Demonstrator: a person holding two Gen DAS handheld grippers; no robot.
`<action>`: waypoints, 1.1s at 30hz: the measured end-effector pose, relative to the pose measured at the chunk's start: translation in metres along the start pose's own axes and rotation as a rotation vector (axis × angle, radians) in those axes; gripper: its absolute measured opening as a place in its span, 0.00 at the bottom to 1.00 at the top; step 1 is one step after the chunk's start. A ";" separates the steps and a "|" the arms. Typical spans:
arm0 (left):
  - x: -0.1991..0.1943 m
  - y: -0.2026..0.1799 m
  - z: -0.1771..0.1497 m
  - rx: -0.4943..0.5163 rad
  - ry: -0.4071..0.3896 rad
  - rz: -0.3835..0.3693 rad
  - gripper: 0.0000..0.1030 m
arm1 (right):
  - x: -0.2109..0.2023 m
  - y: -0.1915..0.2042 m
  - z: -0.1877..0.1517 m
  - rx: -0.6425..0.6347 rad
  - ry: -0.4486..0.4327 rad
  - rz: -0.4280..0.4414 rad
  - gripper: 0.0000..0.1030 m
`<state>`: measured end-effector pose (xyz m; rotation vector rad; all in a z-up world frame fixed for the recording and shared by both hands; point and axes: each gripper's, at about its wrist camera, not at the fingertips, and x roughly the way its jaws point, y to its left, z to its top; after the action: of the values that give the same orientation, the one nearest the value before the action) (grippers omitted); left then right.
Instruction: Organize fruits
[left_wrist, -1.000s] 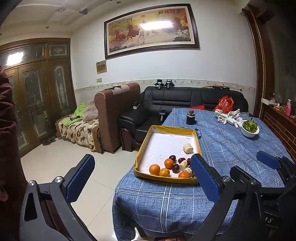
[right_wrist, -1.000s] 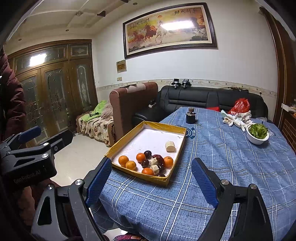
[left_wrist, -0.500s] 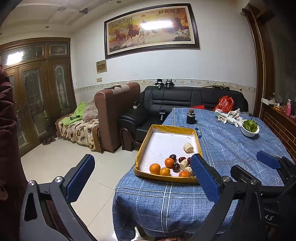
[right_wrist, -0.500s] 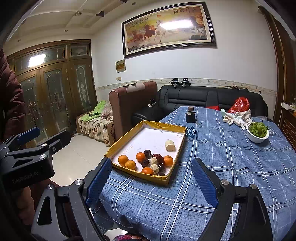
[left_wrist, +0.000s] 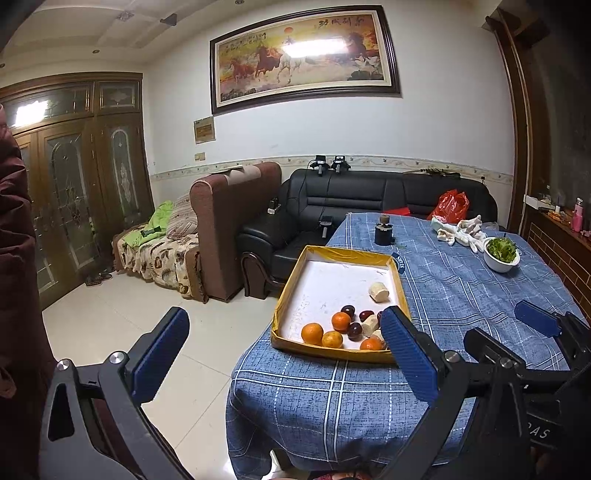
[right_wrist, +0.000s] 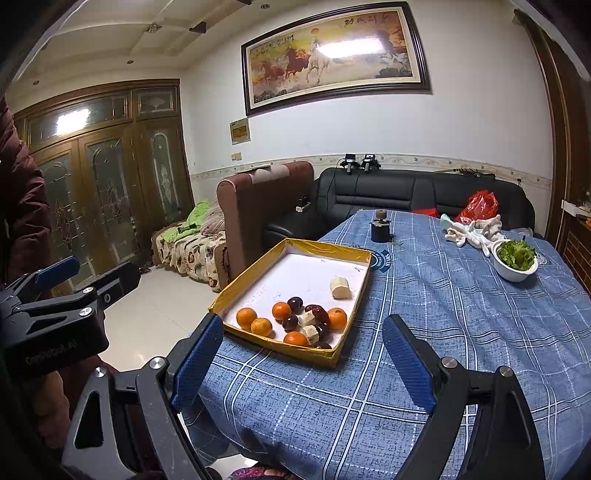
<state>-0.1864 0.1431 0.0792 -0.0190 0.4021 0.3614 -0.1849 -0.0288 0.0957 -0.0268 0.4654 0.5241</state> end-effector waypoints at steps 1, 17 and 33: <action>0.000 0.000 0.000 0.000 0.001 -0.001 1.00 | 0.000 0.001 0.000 0.000 0.000 -0.001 0.86; 0.001 0.001 -0.001 0.003 0.004 0.000 1.00 | 0.004 0.005 -0.002 -0.004 0.009 0.001 0.86; 0.008 0.005 -0.003 0.021 0.008 -0.006 1.00 | 0.021 0.010 0.006 0.004 0.019 0.007 0.86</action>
<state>-0.1823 0.1508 0.0733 -0.0008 0.4132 0.3514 -0.1713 -0.0095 0.0935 -0.0267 0.4850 0.5299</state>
